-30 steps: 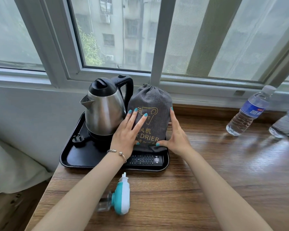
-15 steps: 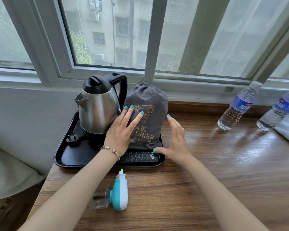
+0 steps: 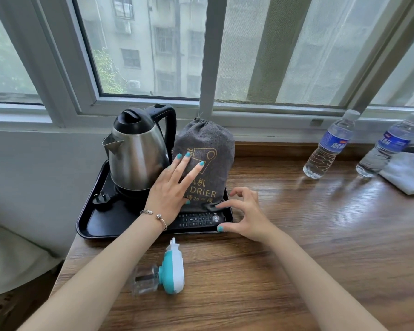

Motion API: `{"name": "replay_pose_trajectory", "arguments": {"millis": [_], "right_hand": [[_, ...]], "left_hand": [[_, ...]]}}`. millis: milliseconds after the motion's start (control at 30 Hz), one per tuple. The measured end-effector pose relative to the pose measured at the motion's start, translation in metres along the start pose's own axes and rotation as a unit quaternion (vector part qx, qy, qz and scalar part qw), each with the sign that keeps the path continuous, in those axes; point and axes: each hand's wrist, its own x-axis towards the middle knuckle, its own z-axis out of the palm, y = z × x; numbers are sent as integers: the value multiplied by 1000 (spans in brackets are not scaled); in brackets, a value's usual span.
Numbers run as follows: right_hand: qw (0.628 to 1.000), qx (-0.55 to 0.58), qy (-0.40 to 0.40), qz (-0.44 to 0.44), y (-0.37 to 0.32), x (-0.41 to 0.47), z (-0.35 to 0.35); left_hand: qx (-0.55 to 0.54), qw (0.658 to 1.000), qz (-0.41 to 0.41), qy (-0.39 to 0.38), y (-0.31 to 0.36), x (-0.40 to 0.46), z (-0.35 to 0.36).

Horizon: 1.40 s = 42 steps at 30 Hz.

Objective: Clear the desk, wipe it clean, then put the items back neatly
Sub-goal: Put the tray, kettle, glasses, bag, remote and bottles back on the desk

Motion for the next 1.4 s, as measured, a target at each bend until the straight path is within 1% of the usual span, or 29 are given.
{"name": "replay_pose_trajectory", "arguments": {"millis": [167, 300, 400, 467, 533, 600, 767, 867, 933, 1067, 1200, 1267, 1400], "right_hand": [[997, -16, -69, 34, -5, 9, -10], [991, -25, -114, 59, -7, 17, -15], [988, -34, -135, 62, -10, 21, -18], [987, -39, -141, 60, -11, 22, -20], [988, -39, -140, 56, -12, 22, -20], [988, -33, -139, 53, -15, 21, -20], [989, -20, -138, 46, -17, 20, -20], [990, -11, -133, 43, -17, 20, -18], [992, -6, -118, 44, -17, 19, -16], [993, 35, -93, 65, -20, 13, -13], [991, 75, -77, 76, -28, 7, -16], [990, 92, -74, 78, -31, 6, -17], [988, 135, -34, 71, -33, 4, -28]], "left_hand": [[-10, 1000, 25, 14, 1, -5, -4], [-42, 996, 71, 24, -7, -20, -6], [-87, 990, 106, 25, -23, -36, -5], [-95, 990, 97, 25, -34, -45, -7], [-104, 992, 76, 13, -45, -55, -10], [-116, 992, 55, -16, -52, -63, -12], [-111, 987, 20, -115, -61, -71, -15], [-91, 989, 43, -107, -62, -71, -14], [-83, 990, 41, -111, -61, -71, -16], [-139, 977, -2, -161, -56, -69, -21], [-199, 953, -62, -218, -55, -67, -21], [-211, 949, -69, -225, -56, -64, -22], [-251, 946, -66, -197, -49, -49, -35]]}}
